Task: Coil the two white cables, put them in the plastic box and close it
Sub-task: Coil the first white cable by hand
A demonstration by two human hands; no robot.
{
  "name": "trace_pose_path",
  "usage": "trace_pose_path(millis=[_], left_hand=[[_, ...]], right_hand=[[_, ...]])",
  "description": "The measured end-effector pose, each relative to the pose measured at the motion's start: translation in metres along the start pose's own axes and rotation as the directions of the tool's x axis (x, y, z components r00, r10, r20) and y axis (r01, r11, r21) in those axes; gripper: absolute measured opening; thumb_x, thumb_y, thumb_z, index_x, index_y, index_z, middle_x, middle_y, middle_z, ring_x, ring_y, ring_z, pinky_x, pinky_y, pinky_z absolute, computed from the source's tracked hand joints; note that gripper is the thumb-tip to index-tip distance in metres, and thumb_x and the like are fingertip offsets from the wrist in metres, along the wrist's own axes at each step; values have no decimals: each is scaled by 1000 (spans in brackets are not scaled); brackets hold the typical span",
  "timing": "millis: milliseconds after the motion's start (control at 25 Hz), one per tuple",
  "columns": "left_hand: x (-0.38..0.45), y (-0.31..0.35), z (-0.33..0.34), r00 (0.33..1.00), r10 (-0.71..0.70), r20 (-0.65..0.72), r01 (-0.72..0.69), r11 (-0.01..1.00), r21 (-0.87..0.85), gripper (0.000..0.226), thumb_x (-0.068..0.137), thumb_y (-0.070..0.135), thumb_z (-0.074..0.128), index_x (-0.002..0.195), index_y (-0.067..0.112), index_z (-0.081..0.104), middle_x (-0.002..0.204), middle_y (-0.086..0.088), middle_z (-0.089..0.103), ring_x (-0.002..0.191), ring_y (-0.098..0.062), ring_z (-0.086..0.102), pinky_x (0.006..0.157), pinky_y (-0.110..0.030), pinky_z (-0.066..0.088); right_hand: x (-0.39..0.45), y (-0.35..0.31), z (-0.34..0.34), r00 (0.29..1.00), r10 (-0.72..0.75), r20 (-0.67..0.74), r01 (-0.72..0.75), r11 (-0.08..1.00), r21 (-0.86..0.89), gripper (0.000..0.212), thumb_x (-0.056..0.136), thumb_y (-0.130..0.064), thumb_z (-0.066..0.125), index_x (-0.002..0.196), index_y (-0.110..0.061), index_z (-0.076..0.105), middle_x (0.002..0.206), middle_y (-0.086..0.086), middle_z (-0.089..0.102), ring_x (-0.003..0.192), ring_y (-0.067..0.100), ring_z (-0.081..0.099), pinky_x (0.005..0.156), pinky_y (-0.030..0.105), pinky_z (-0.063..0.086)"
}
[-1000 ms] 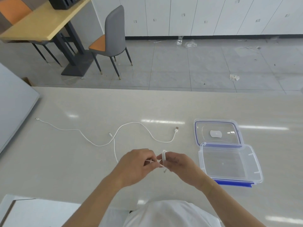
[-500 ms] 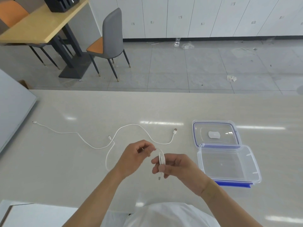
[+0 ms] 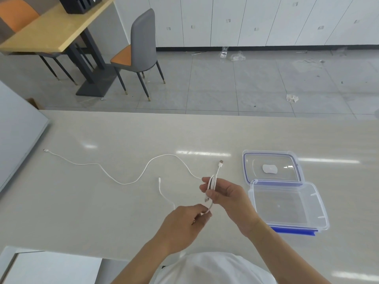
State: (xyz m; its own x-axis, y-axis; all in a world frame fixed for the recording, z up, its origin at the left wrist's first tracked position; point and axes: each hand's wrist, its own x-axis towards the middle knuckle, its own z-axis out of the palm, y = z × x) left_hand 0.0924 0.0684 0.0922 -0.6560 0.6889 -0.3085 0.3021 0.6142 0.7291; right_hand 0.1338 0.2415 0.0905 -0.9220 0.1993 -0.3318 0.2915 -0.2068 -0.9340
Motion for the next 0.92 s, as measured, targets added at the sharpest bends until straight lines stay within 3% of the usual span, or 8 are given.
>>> trace_pose_path(millis=[160, 320, 440, 560, 720, 920], left_hand=[[-4, 5, -25, 1000, 20, -2, -20, 993, 119, 20, 96, 45, 52, 89, 29, 62, 56, 23, 54, 54, -1, 49, 54, -20, 33], [-6, 10, -53, 999, 52, -1, -51, 979, 195, 16, 91, 47, 59, 85, 33, 64, 59, 13, 54, 57, -2, 50, 55, -20, 35], [-3, 12, -72, 995, 99, 28, -102, 975, 199, 16, 87, 47, 64, 85, 31, 67, 72, 11, 60, 68, -3, 54, 61, -24, 44], [4, 10, -86, 990, 140, 30, -142, 985, 100, 10, 86, 42, 70, 83, 32, 69, 84, 9, 64, 75, -10, 58, 71, -30, 50], [19, -2, -91, 994, 99, -54, -108, 976, -190, 4, 86, 30, 76, 84, 29, 73, 89, 7, 69, 79, -11, 63, 74, -21, 50], [26, -17, -54, 992, -9, -125, -41, 919, -393, 16, 98, 23, 61, 86, 23, 73, 67, 9, 62, 58, -7, 52, 57, -22, 47]], right_hand=[[-3, 8, -1, 999, -10, 47, 20, 975, -223, 29, 93, -2, 62, 107, -25, 73, 99, -2, 80, 98, 15, 72, 88, 22, 54], [-7, 9, -2, 978, 52, 203, 7, 961, -277, 19, 96, -3, 58, 107, -12, 69, 95, 7, 75, 87, 15, 68, 80, 22, 53], [-10, 4, -1, 943, 126, 309, -42, 963, -266, 16, 98, -9, 53, 101, -16, 67, 90, -1, 69, 85, 8, 61, 79, 23, 50], [-15, 0, 1, 900, 146, 412, -42, 967, -251, 12, 98, -13, 57, 100, -20, 66, 89, -5, 69, 90, 9, 64, 79, 23, 49], [-19, -4, 6, 890, 72, 451, 2, 987, -160, 10, 96, -16, 57, 97, -20, 67, 85, 0, 67, 84, 10, 65, 77, 24, 48], [-15, -9, 5, 929, -39, 369, 29, 999, 32, 13, 94, -16, 60, 97, -19, 71, 86, -1, 70, 88, 18, 66, 75, 26, 50]])
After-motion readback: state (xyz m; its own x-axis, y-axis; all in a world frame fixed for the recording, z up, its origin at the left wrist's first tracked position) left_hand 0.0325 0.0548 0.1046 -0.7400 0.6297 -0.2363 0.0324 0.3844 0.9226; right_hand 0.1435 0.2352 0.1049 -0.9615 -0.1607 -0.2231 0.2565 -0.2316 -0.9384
